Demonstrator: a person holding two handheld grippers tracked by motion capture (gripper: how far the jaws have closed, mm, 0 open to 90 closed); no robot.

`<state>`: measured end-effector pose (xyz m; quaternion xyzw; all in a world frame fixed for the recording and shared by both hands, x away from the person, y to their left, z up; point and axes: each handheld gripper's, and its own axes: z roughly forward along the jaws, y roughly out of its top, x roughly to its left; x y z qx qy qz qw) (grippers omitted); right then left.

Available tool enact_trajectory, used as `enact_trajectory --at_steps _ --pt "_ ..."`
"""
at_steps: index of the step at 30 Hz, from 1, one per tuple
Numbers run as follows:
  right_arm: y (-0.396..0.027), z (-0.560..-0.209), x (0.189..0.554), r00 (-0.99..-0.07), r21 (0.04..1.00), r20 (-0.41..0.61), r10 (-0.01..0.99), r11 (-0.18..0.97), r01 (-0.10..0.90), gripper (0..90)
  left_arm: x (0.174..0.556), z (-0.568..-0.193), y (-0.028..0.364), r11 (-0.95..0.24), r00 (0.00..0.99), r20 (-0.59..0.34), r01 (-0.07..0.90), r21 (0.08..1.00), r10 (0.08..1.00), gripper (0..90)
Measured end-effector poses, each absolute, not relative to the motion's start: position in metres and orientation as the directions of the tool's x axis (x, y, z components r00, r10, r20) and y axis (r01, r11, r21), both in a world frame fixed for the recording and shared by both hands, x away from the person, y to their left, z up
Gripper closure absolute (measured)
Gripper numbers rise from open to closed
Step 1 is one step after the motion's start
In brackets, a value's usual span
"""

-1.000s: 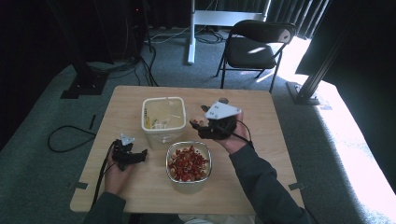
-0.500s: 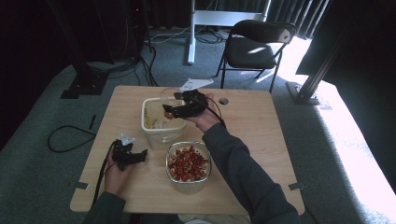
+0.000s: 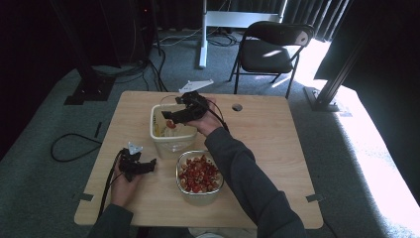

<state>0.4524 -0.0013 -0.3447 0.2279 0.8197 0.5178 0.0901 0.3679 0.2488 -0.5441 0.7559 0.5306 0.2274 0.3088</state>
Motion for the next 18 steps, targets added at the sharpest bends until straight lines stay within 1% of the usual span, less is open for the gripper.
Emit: enact_trajectory --at_steps 4,7,9,12,18 --pt "-0.009 -0.344 0.455 -0.878 0.890 0.086 0.471 0.360 0.280 21.1 0.368 -0.544 0.249 -0.244 0.332 0.014 0.661 0.710 0.943 16.2" --pt "-0.009 -0.347 0.458 -0.882 0.876 0.104 0.460 0.377 0.300 18.1 0.368 -0.544 0.249 -0.244 0.333 0.014 0.661 0.710 0.943 16.2" --pt "-0.009 -0.348 0.459 -0.879 0.876 0.101 0.467 0.378 0.301 17.7 0.368 -0.544 0.249 -0.243 0.332 0.014 0.661 0.710 0.943 16.2" --pt "-0.011 -0.349 0.461 -0.872 0.876 0.116 0.476 0.365 0.316 16.3 0.368 -0.544 0.249 -0.244 0.333 0.014 0.660 0.710 0.943 16.2" --pt "-0.025 -0.349 0.461 -0.863 0.882 0.129 0.489 0.342 0.325 16.6 0.368 -0.544 0.249 -0.246 0.334 0.016 0.661 0.709 0.942 16.2"
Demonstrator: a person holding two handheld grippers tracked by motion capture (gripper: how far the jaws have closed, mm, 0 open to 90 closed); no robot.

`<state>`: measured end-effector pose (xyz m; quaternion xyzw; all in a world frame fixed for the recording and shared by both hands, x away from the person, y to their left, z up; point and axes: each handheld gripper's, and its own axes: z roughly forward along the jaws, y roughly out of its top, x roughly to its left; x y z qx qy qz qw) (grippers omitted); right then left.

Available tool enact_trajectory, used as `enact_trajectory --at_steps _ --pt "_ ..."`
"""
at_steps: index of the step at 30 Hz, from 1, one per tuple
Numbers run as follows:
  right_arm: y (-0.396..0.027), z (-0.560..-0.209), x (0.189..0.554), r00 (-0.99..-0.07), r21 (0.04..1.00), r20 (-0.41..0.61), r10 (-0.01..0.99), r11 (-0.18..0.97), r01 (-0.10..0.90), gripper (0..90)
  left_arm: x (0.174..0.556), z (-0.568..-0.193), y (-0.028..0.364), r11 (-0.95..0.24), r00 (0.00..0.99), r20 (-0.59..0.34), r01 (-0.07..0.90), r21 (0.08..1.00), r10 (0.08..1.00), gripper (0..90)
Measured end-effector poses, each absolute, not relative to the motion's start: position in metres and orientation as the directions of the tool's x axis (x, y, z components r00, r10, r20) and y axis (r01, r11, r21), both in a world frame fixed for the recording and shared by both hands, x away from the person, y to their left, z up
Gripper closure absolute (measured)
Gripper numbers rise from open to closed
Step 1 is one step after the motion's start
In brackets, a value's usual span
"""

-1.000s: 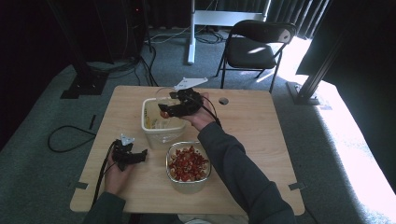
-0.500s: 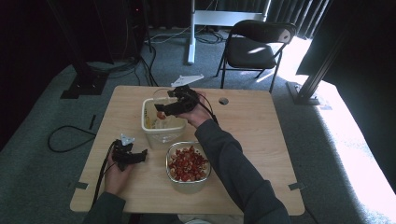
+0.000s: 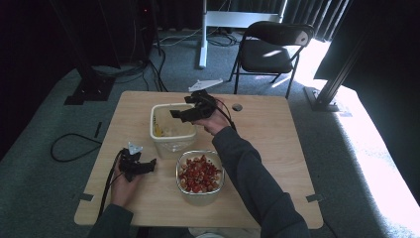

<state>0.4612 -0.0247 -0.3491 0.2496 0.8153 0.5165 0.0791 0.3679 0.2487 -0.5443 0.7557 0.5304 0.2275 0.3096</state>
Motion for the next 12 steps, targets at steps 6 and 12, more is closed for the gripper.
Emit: enact_trajectory --at_steps 6,12 --pt "-0.053 -0.350 0.457 -0.849 0.890 0.124 0.514 0.321 0.325 18.3 0.368 -0.544 0.249 -0.246 0.334 0.015 0.662 0.708 0.942 16.2" --pt "-0.086 -0.356 0.455 -0.818 0.890 0.123 0.562 0.302 0.342 18.9 0.368 -0.544 0.249 -0.245 0.333 0.016 0.660 0.710 0.943 16.2"
